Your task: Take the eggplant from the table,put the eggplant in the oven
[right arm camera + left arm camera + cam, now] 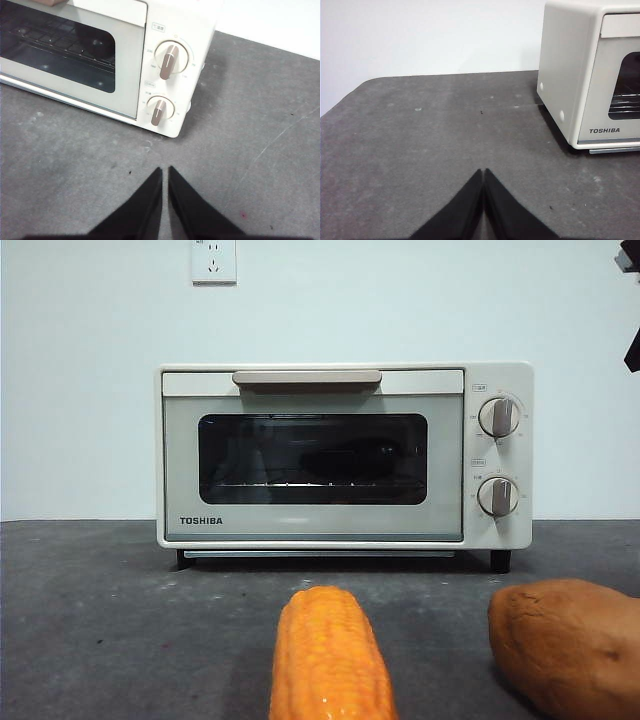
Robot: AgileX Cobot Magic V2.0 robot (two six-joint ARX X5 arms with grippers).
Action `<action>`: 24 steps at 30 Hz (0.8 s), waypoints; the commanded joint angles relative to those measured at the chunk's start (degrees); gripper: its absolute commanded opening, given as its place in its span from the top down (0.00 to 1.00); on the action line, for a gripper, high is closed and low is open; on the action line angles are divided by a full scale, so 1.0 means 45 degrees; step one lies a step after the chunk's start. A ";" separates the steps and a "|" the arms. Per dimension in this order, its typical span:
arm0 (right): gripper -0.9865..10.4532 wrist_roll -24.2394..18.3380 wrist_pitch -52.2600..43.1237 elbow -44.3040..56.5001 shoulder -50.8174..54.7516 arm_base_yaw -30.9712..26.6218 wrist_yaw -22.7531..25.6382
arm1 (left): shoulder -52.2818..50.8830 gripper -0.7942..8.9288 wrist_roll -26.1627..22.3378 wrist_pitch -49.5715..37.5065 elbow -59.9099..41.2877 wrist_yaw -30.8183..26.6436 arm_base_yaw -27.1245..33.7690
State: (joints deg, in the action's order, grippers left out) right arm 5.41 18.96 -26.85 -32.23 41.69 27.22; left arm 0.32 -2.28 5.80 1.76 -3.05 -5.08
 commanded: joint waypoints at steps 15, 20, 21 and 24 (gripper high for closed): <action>0.91 -0.2331 -0.0840 0.0243 0.3162 -0.4046 -0.0481 | -0.0005 0.91 -0.0151 -0.0175 -0.0345 0.0010 0.0029; 0.91 -0.2283 -0.1603 0.1098 0.4469 -0.7553 -0.3283 | -0.0005 0.91 -0.0151 -0.0175 -0.0345 0.0010 0.0029; 0.91 -0.2259 -0.1768 0.1345 0.4629 -0.7980 -0.4080 | -0.0005 0.91 -0.0151 -0.0175 -0.0345 0.0010 0.0029; 0.91 -0.2171 -0.2025 0.2259 0.5115 -0.8981 -0.6416 | -0.0005 0.91 -0.0151 -0.0175 -0.0345 0.0005 0.0029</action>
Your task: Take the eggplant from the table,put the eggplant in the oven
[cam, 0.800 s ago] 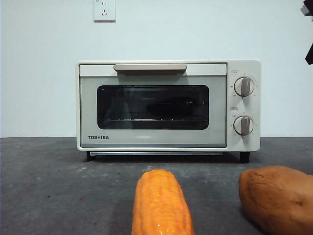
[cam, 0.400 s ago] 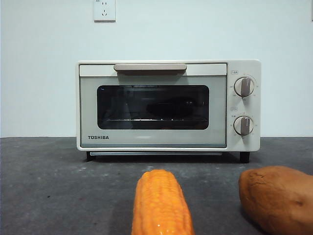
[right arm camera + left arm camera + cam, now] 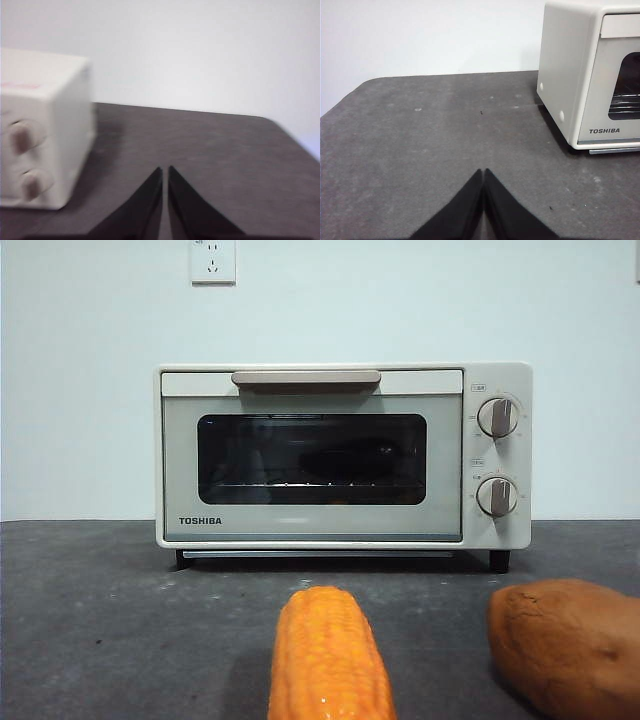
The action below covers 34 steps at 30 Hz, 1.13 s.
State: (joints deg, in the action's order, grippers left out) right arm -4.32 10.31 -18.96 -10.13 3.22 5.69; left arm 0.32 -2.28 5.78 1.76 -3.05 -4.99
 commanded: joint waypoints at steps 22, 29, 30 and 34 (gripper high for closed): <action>0.91 0.0345 -0.0335 0.3997 0.2205 -0.0748 -0.3177 | -0.0005 0.91 -0.0151 -0.0165 -0.0345 0.0010 0.0010; 0.91 0.0350 -0.0345 0.3997 0.2205 -0.0748 -0.3177 | -0.0005 0.91 -0.0151 -0.0165 -0.0345 0.0005 0.0010; 0.91 0.0350 -0.0340 0.3997 0.2205 -0.0748 -0.3177 | -0.0005 0.91 -0.0151 -0.0165 -0.0345 0.0010 0.0010; 0.91 0.0350 -0.0340 0.3997 0.2205 -0.0748 -0.3177 | -0.0005 0.91 -0.0151 -0.0165 -0.0345 0.0010 0.0010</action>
